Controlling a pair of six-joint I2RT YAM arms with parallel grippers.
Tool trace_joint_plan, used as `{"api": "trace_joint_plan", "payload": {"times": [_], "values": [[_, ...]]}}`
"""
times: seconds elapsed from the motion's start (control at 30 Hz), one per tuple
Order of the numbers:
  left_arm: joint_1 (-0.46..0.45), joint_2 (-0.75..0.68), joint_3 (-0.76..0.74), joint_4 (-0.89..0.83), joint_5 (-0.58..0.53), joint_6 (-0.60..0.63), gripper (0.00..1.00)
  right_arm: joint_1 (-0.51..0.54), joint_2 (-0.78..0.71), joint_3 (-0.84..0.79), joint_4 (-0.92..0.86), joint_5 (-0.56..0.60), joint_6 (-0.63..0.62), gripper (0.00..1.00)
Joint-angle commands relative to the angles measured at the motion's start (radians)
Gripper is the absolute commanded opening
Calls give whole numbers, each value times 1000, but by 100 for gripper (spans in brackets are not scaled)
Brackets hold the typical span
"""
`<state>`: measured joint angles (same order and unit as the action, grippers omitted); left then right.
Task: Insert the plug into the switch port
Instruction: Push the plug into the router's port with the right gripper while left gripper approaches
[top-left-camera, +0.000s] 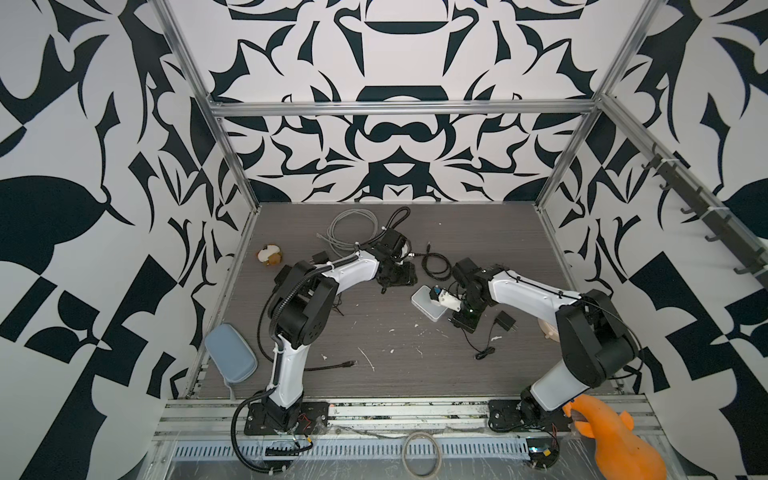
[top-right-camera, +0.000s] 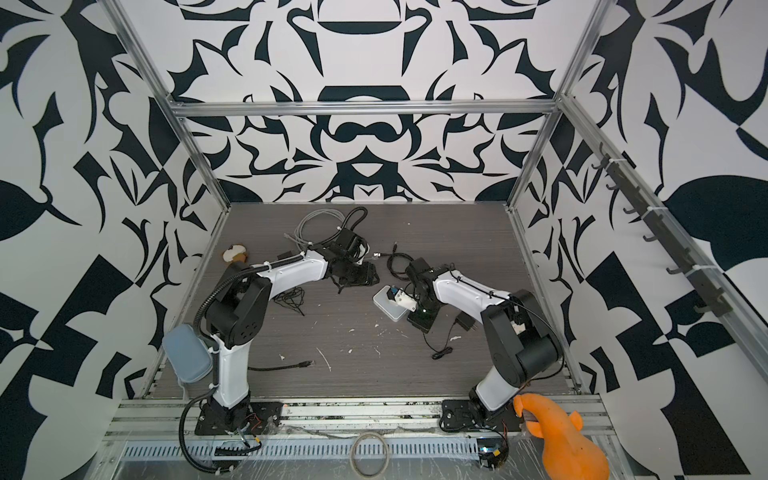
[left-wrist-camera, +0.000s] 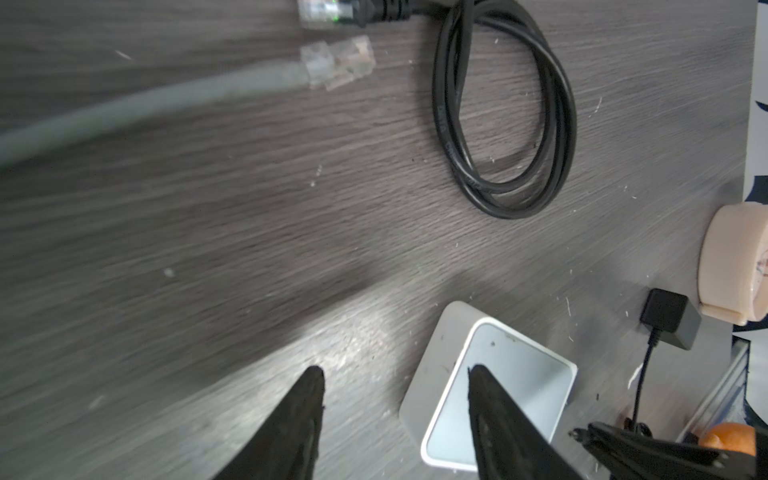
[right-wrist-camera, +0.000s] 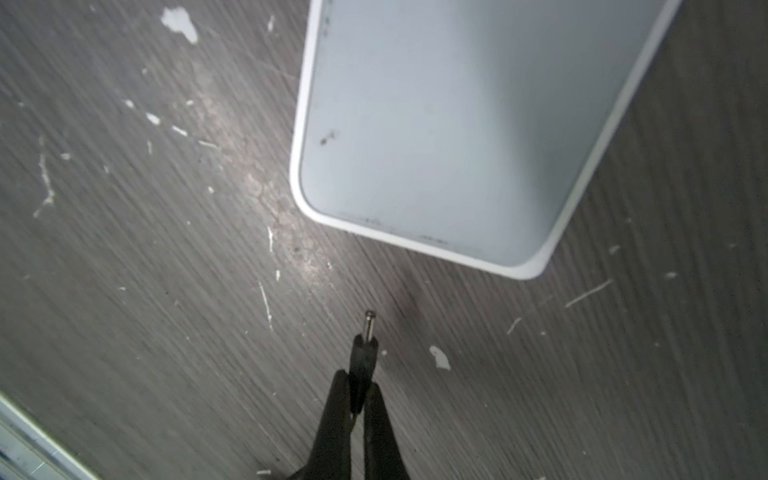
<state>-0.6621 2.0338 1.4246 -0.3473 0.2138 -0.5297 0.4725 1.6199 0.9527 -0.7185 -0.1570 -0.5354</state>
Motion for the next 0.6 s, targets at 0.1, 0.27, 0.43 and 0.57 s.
{"api": "trace_joint_plan", "payload": {"times": [0.1, 0.27, 0.43, 0.57], "values": [[-4, 66, 56, 50, 35, -50, 59, -5, 12, -29, 185, -54, -8, 0], [-4, 106, 91, 52, 74, -40, 58, -10, 61, -13, 171, -38, -11, 0], [-4, 139, 111, 36, 84, -19, 58, -22, 61, -19, 165, -13, -11, 0], [-4, 159, 131, 7, 83, 21, 57, -34, 34, -29, 186, -19, -8, 0]]}}
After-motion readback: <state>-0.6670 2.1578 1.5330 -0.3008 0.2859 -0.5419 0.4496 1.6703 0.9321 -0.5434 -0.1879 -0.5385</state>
